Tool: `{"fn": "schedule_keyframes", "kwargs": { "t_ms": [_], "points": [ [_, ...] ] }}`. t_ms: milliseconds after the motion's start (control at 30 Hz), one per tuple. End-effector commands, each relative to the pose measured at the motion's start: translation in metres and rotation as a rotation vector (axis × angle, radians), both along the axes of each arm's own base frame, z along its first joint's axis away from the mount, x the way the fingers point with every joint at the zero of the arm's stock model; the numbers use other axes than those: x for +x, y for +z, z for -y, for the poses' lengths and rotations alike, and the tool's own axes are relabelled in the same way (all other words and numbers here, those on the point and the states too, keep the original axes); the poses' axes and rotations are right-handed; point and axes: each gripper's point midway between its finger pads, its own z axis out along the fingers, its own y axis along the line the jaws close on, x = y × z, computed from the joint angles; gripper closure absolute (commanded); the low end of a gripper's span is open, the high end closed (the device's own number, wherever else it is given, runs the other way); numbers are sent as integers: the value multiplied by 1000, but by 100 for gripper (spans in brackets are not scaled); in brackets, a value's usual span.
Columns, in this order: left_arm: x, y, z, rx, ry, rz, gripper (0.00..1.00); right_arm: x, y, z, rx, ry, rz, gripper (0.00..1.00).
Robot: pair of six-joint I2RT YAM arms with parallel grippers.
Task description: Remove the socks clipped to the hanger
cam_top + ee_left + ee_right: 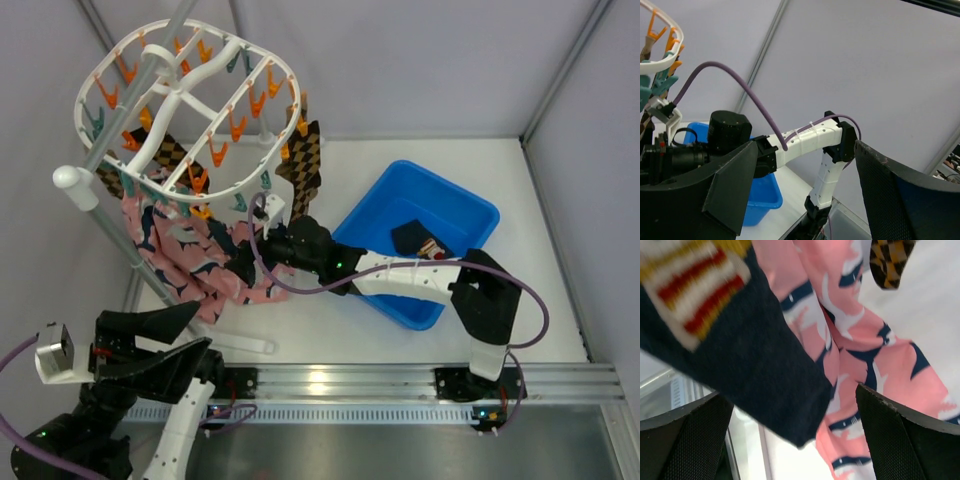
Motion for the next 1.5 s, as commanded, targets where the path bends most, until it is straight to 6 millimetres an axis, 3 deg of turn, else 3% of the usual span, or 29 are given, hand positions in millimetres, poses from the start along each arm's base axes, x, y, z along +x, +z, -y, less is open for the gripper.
{"fn": "schedule_keyframes", "kwargs": {
  "t_ms": [0,33,133,167,267,367,400,467,533,600,633,800,833,1000,1233,1467],
  "points": [
    [22,-13,-2,20,51,-83,19,6,59,-25,146,-12,105,2],
    [24,-15,-3,27,62,-84,19,5,55,-28,143,-3,101,4],
    [32,-23,-7,41,100,-118,19,0,54,-31,146,6,90,27],
    [36,-27,-8,46,109,-138,19,-1,53,-30,143,3,86,47],
    [49,-38,-9,58,131,-183,19,-9,54,-20,150,0,62,76],
    [70,-56,-2,85,114,-259,19,-12,48,-3,126,-37,33,81],
    [75,-60,-1,98,111,-273,20,-14,58,3,137,-40,27,82],
    [88,-71,3,122,101,-316,20,-21,58,10,109,-16,15,83],
    [101,-81,2,162,124,-332,20,-39,85,31,115,27,-2,85],
    [105,-83,0,165,143,-336,20,-44,85,37,74,32,-19,85],
    [107,-83,-1,174,155,-330,19,-48,98,45,82,40,-15,85],
    [121,-85,0,215,170,-349,18,-72,129,76,59,106,-24,89],
    [124,-85,0,219,169,-353,18,-74,124,82,26,110,-47,89],
    [142,-89,4,281,165,-379,19,-92,141,98,30,231,-122,88],
    [168,-86,2,376,203,-366,20,-113,140,105,2,343,-184,88],
    [178,-68,12,464,155,-302,25,-133,144,113,18,454,-219,87]
  ]
}}
